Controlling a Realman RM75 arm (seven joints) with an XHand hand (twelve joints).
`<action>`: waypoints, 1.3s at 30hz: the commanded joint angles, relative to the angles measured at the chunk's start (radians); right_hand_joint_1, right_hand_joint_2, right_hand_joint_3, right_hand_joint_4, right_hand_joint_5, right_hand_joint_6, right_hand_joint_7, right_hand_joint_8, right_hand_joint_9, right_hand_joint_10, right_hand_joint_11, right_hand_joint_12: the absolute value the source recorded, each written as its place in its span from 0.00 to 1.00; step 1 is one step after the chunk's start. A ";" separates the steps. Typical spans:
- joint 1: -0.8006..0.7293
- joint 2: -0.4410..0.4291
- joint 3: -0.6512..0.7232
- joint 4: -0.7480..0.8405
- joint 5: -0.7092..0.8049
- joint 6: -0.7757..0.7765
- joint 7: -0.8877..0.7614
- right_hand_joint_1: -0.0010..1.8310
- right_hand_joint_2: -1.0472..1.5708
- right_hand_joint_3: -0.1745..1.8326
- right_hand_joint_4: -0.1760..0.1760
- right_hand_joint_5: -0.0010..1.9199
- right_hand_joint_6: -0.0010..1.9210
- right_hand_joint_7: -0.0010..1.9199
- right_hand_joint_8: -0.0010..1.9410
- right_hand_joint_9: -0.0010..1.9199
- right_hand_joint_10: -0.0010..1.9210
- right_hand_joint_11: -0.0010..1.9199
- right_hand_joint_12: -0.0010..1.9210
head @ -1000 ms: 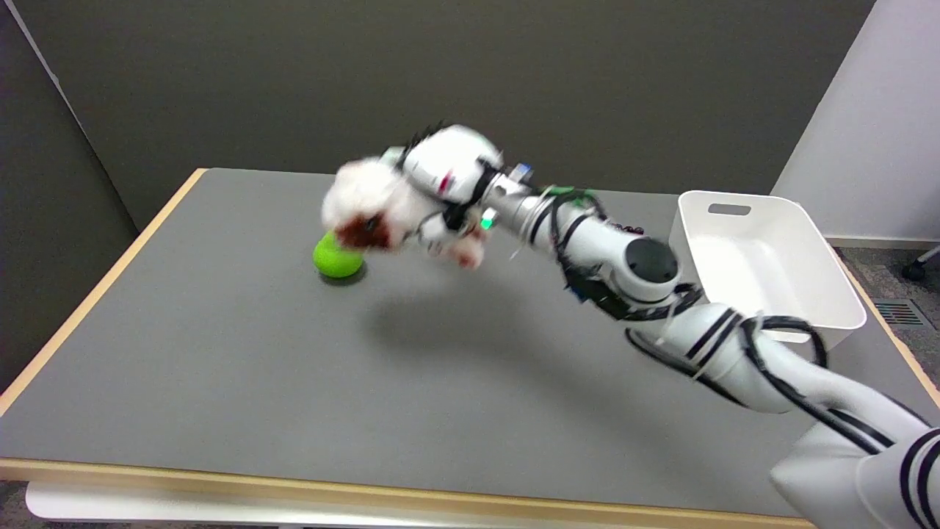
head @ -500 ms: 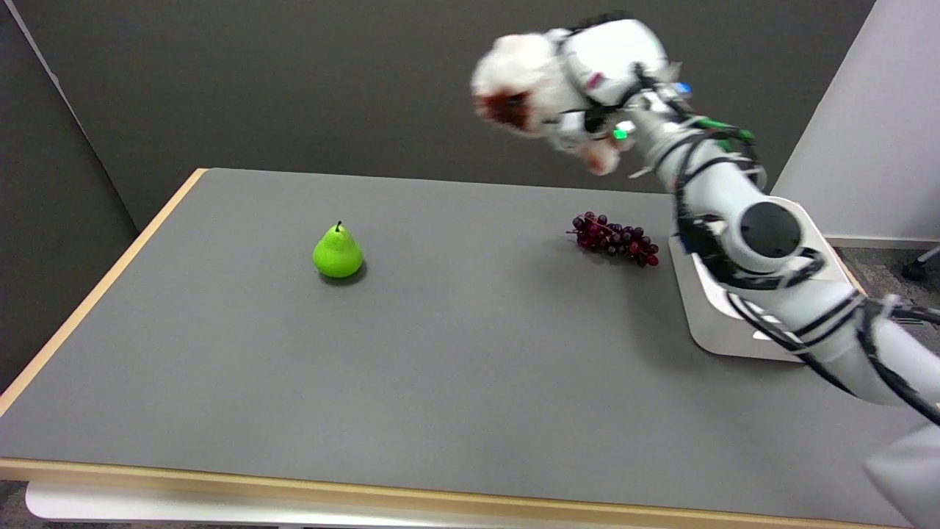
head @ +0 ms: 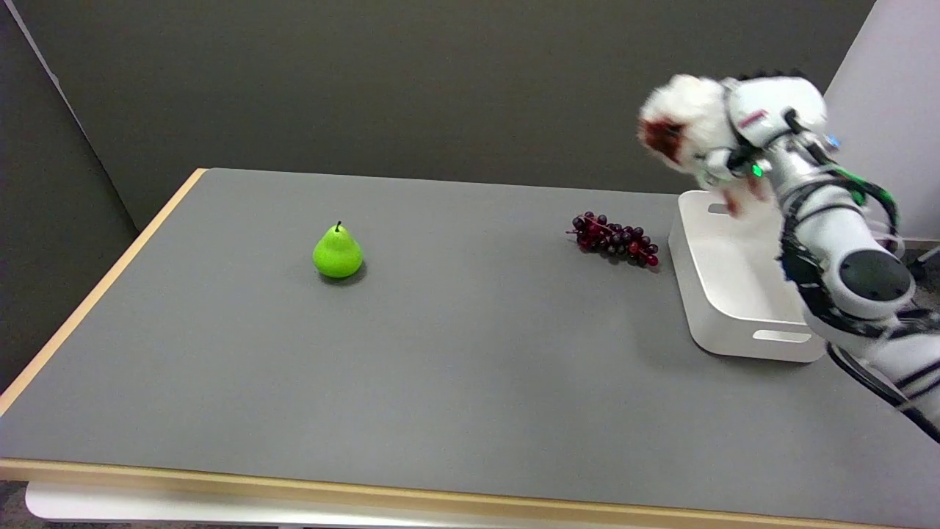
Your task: Place the plush toy into the white container.
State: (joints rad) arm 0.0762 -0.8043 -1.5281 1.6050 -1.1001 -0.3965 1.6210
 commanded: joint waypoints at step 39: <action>-0.351 -0.056 0.096 0.005 0.306 -0.043 0.467 0.26 0.61 0.54 0.57 0.00 0.04 0.00 0.00 0.00 0.20 0.02 0.57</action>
State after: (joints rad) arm -0.2141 -0.8294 -1.4807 1.6735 -1.0555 -0.5291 1.7729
